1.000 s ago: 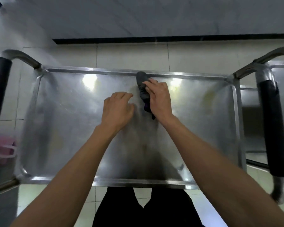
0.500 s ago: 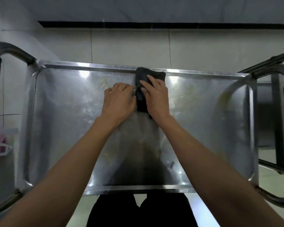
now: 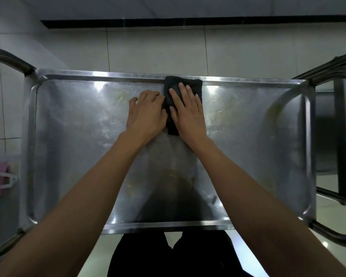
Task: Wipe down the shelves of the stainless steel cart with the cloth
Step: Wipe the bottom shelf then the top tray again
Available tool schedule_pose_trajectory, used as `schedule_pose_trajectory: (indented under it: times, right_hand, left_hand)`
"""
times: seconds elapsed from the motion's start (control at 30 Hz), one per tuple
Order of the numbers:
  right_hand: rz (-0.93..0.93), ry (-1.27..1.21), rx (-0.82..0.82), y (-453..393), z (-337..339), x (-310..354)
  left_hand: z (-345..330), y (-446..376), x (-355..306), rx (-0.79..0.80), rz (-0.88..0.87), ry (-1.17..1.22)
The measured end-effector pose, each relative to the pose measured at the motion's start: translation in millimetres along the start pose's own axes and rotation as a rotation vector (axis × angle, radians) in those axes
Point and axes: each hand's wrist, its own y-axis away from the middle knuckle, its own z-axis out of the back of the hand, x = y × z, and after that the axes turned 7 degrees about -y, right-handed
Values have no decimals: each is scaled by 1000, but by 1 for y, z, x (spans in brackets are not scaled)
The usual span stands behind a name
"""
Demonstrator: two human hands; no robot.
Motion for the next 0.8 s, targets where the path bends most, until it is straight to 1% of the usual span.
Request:
schedule_pose_trajectory:
  times: [0.17,0.3,0.8]
  right_hand:
    - [-35,2,-20,6,13,-29]
    - [-84,-11,-25,13,29,-62]
    - [-274,-3,-49,51,108,-211]
  left_hand:
    - [-1,-8,-27,-5,-35,7]
    - [-3,-14,-56,30,-76,-24]
    - [-16,-38,-194,104,-250,-61]
